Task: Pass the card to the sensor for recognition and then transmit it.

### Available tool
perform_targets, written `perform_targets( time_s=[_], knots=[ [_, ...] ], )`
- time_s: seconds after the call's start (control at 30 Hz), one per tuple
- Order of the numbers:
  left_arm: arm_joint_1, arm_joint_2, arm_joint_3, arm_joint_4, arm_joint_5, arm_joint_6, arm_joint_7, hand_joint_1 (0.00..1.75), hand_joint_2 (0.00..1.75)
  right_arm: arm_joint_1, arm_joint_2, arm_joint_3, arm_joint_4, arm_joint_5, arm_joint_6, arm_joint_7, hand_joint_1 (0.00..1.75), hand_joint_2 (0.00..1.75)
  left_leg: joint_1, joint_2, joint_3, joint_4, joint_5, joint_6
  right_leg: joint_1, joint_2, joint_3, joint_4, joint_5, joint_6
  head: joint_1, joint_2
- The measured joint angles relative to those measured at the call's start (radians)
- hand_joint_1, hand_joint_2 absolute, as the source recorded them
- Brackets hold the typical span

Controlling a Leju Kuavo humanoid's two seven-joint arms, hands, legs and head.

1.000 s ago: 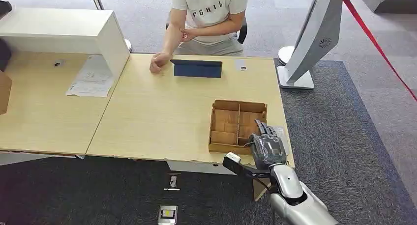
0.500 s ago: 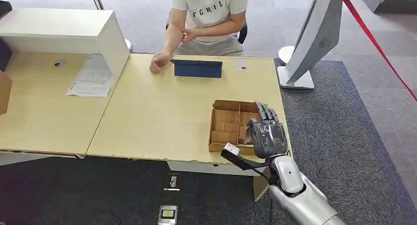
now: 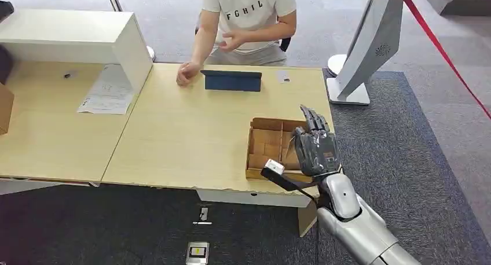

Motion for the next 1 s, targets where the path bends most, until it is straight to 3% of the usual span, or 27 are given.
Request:
perform_targets(
  time_s=[0.53,1.0],
  knots=[
    [-0.030,-0.001,-0.001,0.000,-0.062,-0.041,0.002,0.00,0.00,-0.305,0.083,0.070,0.202,0.023,0.078,-0.053,1.75,1.75,0.000,0.000,-0.001,0.000,0.001,0.000,0.000,0.000,-0.001,0.000,0.000,0.000,0.000,0.000],
    [-0.034,-0.003,-0.001,0.000,-0.089,-0.051,0.022,0.00,0.00,-0.370,0.119,0.110,0.386,-0.041,0.086,-0.071,1.75,1.75,0.000,0.000,-0.001,0.000,0.001,0.000,0.000,0.000,-0.001,0.000,0.000,0.000,0.000,0.000]
  ],
)
